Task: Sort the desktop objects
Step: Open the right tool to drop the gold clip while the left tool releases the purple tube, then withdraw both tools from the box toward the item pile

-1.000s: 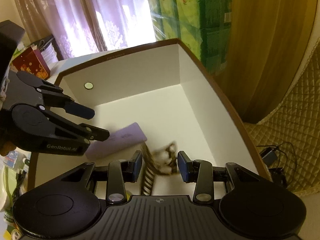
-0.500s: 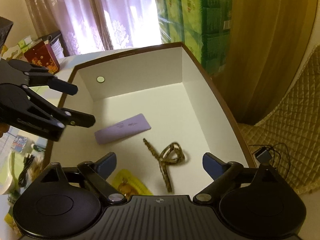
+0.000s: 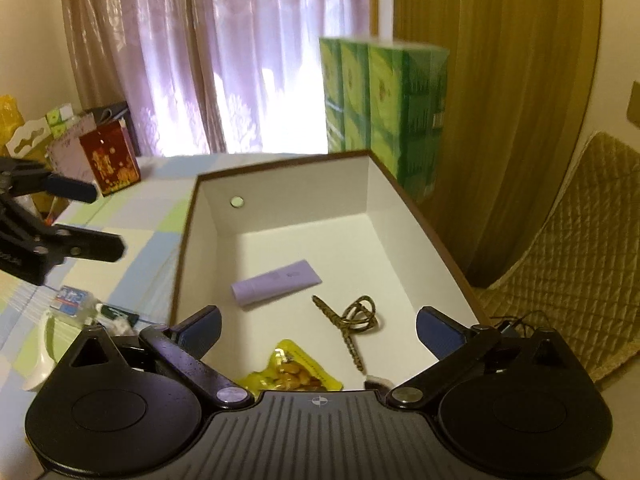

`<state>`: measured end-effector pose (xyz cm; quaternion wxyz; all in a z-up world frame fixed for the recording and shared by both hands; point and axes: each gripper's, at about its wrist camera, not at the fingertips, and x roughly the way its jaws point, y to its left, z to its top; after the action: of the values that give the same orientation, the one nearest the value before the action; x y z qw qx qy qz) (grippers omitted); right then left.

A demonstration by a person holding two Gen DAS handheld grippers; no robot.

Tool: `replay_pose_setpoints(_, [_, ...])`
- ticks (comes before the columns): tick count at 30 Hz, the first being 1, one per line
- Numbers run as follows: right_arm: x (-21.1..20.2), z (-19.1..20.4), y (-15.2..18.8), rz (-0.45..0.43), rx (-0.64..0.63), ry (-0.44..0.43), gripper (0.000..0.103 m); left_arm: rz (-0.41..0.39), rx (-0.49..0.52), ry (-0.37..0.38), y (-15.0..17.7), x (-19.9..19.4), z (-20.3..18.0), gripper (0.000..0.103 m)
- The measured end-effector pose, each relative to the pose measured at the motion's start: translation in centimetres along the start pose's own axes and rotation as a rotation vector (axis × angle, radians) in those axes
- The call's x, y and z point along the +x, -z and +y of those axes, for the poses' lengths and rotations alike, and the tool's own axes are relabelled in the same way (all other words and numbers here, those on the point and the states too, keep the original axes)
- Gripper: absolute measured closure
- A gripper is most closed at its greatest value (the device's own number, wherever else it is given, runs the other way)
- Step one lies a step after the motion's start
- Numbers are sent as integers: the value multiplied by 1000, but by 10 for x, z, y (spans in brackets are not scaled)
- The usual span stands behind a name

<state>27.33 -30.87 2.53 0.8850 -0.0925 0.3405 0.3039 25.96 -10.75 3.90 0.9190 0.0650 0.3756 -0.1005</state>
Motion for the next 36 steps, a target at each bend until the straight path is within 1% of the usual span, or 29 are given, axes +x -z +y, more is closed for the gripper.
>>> replay_pose_setpoints(2, [-9, 8, 4, -16, 10, 9, 2, -21, -20, -14, 11, -19, 6, 10])
replay_pose_setpoints(7, [-32, 33, 13, -58, 24, 14, 2, -47, -116, -47, 48, -63, 30, 10])
replay_pose_setpoints(11, [-48, 62, 27, -78, 3, 1, 2, -55, -175, -127, 79, -96, 51, 10])
replay_pose_setpoints(15, [-57, 93, 42, -75, -17, -24, 2, -39, -219, -185, 112, -123, 72, 10])
replay_pose_setpoints(19, [-52, 120, 55, -38, -25, -68, 2, -4, -247, -218, 145, -139, 89, 10])
replay_pose_setpoints(24, [-30, 147, 71, 59, -8, -75, 2, 88, -321, -205, 188, -140, 109, 13])
replay_pose_setpoints(27, [-16, 157, 84, 120, 7, -85, 2, 138, -369, -163, 207, -132, 116, 18])
replay_pose_setpoints(31, [2, 164, 100, 199, 64, -100, 2, 183, -411, -100, 224, -121, 117, 23])
replay_pose_setpoints(33, [8, 166, 105, 223, 92, -121, 2, 202, -419, -91, 229, -116, 117, 26])
replay_pose_setpoints(36, [14, 170, 108, 244, 123, -145, 2, 214, -421, -82, 235, -114, 121, 26])
